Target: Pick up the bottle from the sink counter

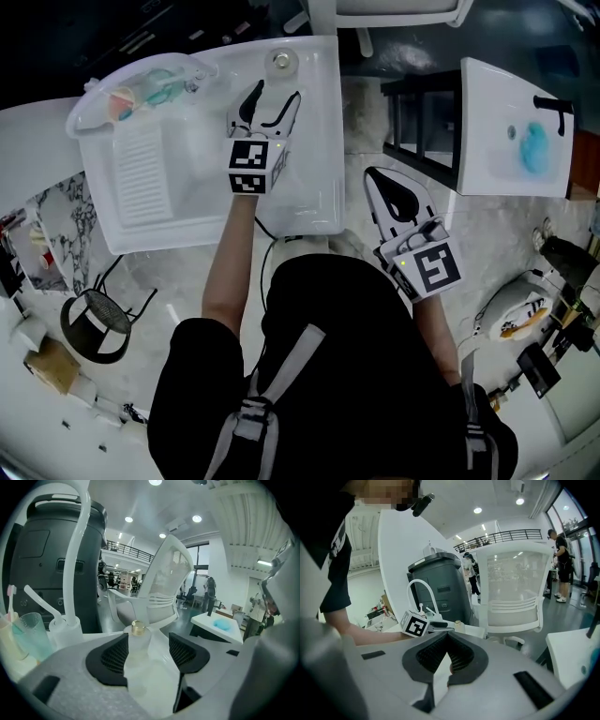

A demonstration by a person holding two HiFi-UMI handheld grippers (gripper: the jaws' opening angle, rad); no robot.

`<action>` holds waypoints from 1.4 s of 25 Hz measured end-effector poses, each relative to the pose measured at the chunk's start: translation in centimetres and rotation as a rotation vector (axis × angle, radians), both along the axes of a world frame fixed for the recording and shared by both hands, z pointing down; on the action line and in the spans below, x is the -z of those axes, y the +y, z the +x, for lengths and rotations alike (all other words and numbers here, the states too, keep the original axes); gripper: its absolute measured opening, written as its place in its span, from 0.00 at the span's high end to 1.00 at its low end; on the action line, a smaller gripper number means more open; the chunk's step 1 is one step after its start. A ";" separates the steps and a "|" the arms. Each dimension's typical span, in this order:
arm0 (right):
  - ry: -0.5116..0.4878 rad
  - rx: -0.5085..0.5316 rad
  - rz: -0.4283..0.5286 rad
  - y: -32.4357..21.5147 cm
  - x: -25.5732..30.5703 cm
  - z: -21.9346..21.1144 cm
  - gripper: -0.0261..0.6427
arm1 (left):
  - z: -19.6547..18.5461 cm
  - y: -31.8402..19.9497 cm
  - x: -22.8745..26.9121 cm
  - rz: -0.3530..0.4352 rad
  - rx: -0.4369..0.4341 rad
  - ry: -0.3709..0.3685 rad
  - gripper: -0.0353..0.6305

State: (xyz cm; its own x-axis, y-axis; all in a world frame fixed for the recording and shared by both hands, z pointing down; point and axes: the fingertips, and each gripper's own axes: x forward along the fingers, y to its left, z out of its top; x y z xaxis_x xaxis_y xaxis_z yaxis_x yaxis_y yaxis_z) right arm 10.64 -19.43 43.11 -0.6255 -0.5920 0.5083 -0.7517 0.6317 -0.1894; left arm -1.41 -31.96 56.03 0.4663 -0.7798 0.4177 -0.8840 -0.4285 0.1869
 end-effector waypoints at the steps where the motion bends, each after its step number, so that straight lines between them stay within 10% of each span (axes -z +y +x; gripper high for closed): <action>1: 0.002 -0.002 -0.003 0.0 -0.1 0.0 0.96 | -0.1 -0.2 -0.4 0.000 0.002 -0.001 0.55; 35: 0.019 -0.037 -0.068 -0.6 -2.5 -0.1 0.96 | 0.7 -5.7 -6.5 -0.002 0.037 -0.086 0.42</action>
State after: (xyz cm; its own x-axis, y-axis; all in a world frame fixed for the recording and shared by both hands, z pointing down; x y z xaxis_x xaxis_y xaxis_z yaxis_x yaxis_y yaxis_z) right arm 10.49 -20.06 45.60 -0.5935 -0.5786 0.5594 -0.7784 0.5892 -0.2164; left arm -0.71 -37.69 62.55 0.3997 -0.7950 0.4563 -0.9120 -0.3949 0.1108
